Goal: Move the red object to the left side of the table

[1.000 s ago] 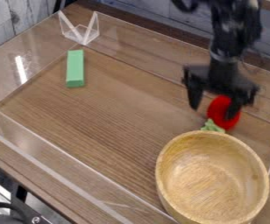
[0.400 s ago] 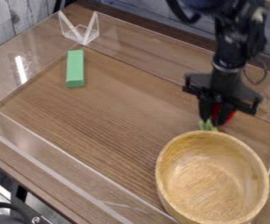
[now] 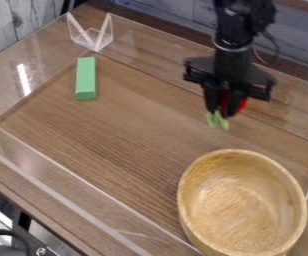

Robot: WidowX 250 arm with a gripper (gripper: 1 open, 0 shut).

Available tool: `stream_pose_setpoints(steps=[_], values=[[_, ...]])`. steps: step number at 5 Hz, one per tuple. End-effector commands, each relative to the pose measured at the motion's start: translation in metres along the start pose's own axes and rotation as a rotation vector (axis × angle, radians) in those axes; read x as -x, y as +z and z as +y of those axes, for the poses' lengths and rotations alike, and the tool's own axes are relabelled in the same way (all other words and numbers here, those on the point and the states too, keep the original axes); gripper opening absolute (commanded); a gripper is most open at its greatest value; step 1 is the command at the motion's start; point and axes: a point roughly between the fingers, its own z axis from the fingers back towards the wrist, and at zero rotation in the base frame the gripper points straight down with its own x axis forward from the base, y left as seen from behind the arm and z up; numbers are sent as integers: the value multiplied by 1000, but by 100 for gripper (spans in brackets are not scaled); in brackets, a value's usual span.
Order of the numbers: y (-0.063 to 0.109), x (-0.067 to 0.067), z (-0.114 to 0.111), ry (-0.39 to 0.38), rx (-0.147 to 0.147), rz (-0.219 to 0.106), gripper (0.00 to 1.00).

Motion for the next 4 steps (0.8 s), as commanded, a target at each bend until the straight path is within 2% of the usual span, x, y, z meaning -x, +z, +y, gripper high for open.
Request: stream_pose_setpoints(steps=[1,3,4], values=[[27,-19,10,108,-23,-76,0],[37,-32,15,282,-95,-77,0],[40,-39,30,309,-120,-73,0]])
